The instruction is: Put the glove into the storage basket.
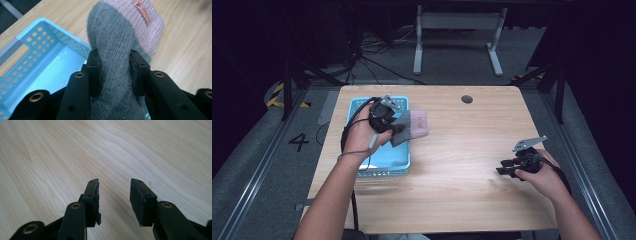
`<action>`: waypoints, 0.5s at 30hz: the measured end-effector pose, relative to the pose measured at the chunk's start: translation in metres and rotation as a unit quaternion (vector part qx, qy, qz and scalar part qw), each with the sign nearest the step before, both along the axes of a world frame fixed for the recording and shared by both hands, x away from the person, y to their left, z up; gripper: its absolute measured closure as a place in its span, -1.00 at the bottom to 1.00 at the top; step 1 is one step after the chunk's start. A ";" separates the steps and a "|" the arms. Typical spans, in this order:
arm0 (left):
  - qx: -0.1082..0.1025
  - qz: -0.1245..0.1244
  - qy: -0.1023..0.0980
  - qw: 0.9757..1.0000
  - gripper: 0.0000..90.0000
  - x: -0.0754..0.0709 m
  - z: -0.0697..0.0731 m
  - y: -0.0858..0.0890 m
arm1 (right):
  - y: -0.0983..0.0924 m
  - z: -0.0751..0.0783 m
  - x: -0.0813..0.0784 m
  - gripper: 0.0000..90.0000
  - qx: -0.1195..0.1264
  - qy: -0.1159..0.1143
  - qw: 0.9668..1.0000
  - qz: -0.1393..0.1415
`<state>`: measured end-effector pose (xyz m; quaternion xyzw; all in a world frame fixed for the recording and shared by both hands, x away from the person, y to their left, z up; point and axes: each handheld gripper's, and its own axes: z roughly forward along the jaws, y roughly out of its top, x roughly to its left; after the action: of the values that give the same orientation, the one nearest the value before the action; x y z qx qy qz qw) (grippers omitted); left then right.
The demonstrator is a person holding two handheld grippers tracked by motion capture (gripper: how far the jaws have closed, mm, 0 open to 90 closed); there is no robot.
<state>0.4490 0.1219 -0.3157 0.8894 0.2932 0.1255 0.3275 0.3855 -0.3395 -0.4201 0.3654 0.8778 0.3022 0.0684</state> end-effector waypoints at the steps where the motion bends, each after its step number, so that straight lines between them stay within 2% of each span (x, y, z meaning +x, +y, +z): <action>1: -0.004 0.003 0.001 1.000 0.48 0.001 0.000 0.002 | 0.000 0.000 0.000 0.34 0.000 0.000 1.000 0.000; 2: -0.013 0.009 0.001 1.000 0.48 0.002 0.000 0.009 | -0.001 0.000 0.000 0.34 0.000 0.001 1.000 -0.001; 6: -0.019 0.019 0.001 1.000 0.48 0.005 -0.001 0.018 | -0.002 -0.001 0.001 0.33 0.002 0.001 1.000 -0.001; 8: -0.010 0.026 0.001 1.000 0.48 0.006 -0.001 0.025 | 0.000 -0.001 0.004 0.33 0.000 0.002 1.000 0.003; 12: -0.009 0.029 0.002 1.000 0.48 0.010 0.003 0.032 | 0.003 -0.001 0.008 0.33 0.000 0.003 1.000 0.010; 15: 0.004 0.037 0.007 0.999 0.48 0.020 0.005 0.040 | 0.005 0.000 0.013 0.32 0.003 0.003 1.000 0.012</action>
<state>0.4691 0.1624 -0.3105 0.8800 0.3273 0.1326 0.3176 0.3981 -0.3346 -0.4204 0.3555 0.8816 0.3043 0.0609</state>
